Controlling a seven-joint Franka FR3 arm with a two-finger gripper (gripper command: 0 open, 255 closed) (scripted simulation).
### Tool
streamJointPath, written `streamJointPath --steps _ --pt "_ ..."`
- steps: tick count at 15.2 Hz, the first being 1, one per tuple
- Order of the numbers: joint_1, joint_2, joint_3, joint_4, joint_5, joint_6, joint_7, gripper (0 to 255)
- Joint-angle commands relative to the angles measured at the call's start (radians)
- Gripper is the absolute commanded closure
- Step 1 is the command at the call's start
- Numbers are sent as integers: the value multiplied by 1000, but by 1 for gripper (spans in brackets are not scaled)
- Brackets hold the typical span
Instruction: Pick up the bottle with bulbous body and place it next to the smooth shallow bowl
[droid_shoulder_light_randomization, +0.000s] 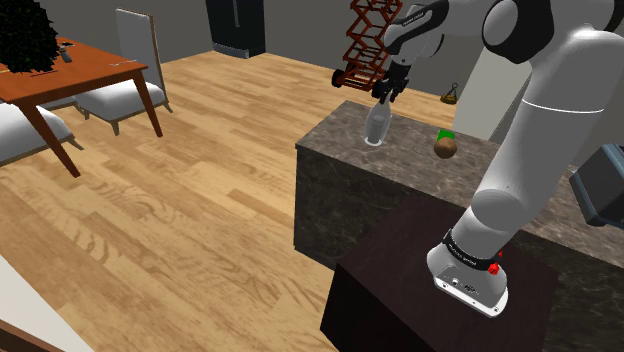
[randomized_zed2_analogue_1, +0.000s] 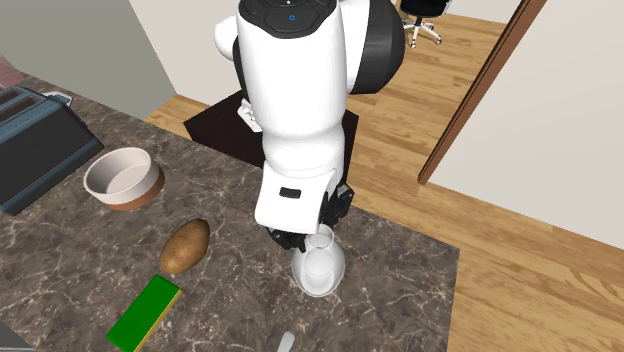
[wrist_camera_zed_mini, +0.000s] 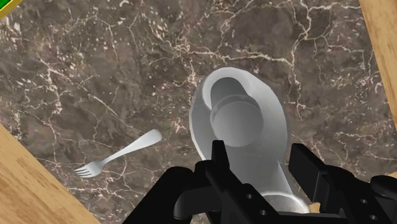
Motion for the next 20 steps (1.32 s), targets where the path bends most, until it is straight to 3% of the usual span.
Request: streamJointPath --steps 1,5,20 --pt "0 0 0 0 0 0 0 255" --pt "0 0 0 0 0 0 0 255" --pt "6 -55 -8 139 -41 -187 33 255"
